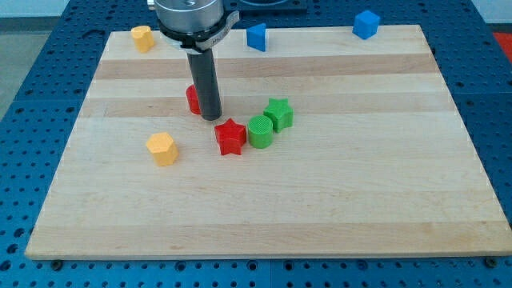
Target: Move red circle to the center left of the board
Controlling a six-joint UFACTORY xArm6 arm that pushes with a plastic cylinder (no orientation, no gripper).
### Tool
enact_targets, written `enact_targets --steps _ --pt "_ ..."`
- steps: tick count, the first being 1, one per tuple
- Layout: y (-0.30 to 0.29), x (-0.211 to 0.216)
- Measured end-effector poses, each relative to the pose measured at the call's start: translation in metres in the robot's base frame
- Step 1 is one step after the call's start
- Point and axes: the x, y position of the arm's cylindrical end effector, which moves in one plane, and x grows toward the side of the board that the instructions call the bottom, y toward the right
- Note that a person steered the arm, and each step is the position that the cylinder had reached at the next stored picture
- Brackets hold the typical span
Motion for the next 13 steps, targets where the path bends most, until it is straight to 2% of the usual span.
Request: enact_targets --steps 1,2,3,5,7,8,10,12,13 --pt "0.039 0.001" --pt "0.068 -0.027" --pt "0.050 -0.039" --pt "-0.055 -0.023" --pt "-0.119 -0.023" --pt "-0.133 -0.021" --pt "-0.133 -0.021" --pt "-0.053 -0.021" --pt "-0.026 -0.005"
